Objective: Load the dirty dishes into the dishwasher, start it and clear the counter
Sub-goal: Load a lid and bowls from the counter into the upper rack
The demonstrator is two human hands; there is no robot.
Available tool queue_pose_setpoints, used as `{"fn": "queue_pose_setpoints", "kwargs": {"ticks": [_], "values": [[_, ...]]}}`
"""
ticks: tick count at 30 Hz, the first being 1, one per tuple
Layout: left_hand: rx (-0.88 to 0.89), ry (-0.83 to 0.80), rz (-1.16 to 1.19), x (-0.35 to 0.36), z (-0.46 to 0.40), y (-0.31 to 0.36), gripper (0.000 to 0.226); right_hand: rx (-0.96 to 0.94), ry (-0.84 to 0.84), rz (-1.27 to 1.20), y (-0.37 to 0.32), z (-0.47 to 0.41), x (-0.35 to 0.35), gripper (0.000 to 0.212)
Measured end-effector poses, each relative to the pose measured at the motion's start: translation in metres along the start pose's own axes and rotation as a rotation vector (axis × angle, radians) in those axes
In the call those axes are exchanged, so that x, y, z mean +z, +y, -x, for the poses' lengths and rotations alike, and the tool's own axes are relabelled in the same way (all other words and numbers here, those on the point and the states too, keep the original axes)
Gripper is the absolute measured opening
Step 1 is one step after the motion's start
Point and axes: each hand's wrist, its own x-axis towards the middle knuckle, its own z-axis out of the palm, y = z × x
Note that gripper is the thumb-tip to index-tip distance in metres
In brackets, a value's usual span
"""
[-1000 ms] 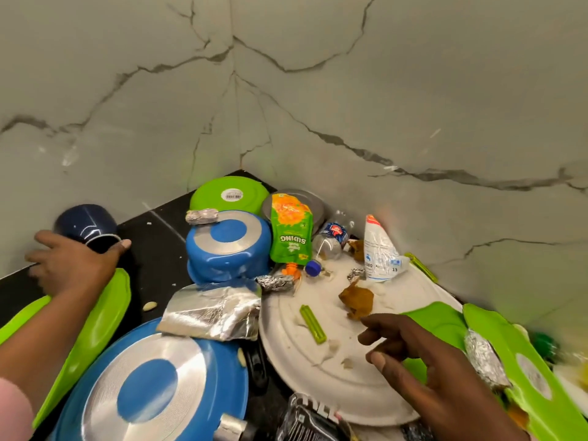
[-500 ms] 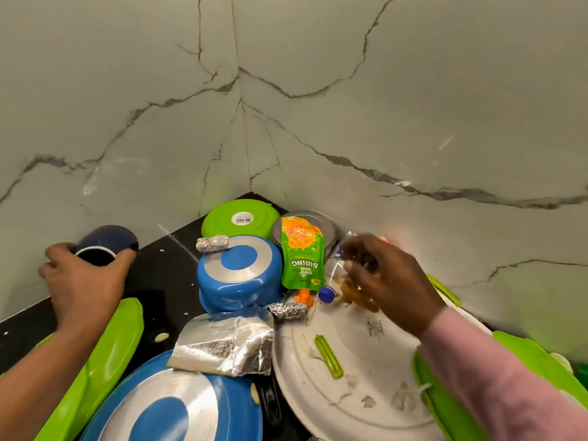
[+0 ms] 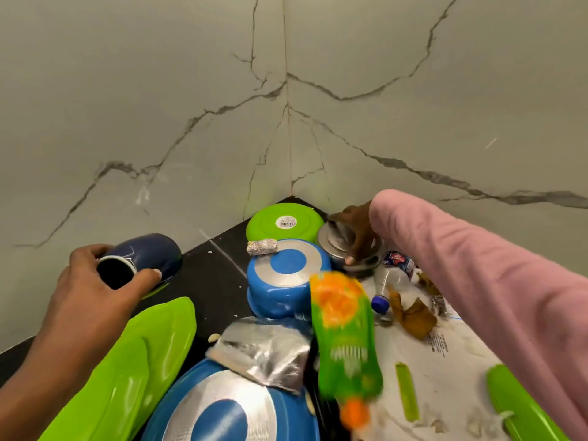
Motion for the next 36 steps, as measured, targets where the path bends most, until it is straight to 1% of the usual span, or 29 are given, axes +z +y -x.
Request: {"fn": "queue_pose_setpoints", "kwargs": {"ticks": [1, 3, 7, 9, 11, 13, 16, 19, 22, 26, 31, 34, 36], "values": [[0.005, -0.018, -0.014, -0.001, 0.003, -0.002, 0.077, 0.006, -0.018, 0.053, -0.006, 0.001, 0.002, 0.113], [-0.01, -0.038, -0.017, 0.0, 0.009, -0.006, 0.074, 0.02, -0.021, 0.09, -0.012, 0.006, 0.008, 0.121], [-0.038, -0.09, -0.009, 0.003, 0.018, -0.007, 0.072, 0.041, 0.029, -0.013, -0.012, 0.008, 0.027, 0.133], [-0.023, -0.11, -0.031, 0.003, 0.024, -0.004, 0.071, 0.04, 0.118, -0.008, -0.013, 0.008, 0.033, 0.131], [0.017, -0.108, -0.054, 0.003, 0.026, -0.003, 0.064, 0.035, 0.258, 0.001, -0.012, 0.012, 0.034, 0.126], [0.07, -0.098, -0.088, -0.002, 0.028, 0.001, 0.062, 0.032, 0.391, -0.052, -0.011, 0.026, 0.027, 0.127], [0.127, -0.109, -0.098, -0.016, 0.03, 0.011, 0.062, -0.028, 0.483, -0.195, -0.008, 0.061, 0.003, 0.135], [0.165, -0.123, -0.07, -0.033, 0.04, 0.029, 0.067, -0.089, 0.542, -0.246, -0.011, 0.111, -0.018, 0.13], [0.201, -0.149, -0.028, -0.057, 0.058, 0.045, 0.068, -0.116, 0.588, -0.257, -0.02, 0.174, -0.026, 0.128], [0.242, -0.261, 0.029, -0.103, 0.101, 0.057, 0.072, -0.074, 0.617, -0.276, -0.045, 0.286, -0.009, 0.136], [0.411, -0.441, 0.134, -0.167, 0.188, 0.067, 0.058, 0.008, 0.739, -0.263, -0.081, 0.46, 0.048, 0.136], [0.5, -0.533, 0.181, -0.203, 0.251, 0.067, 0.056, 0.075, 0.816, -0.259, -0.104, 0.563, 0.09, 0.133], [0.576, -0.613, 0.194, -0.226, 0.3, 0.071, 0.055, 0.152, 0.845, -0.223, -0.126, 0.636, 0.119, 0.133]]}}
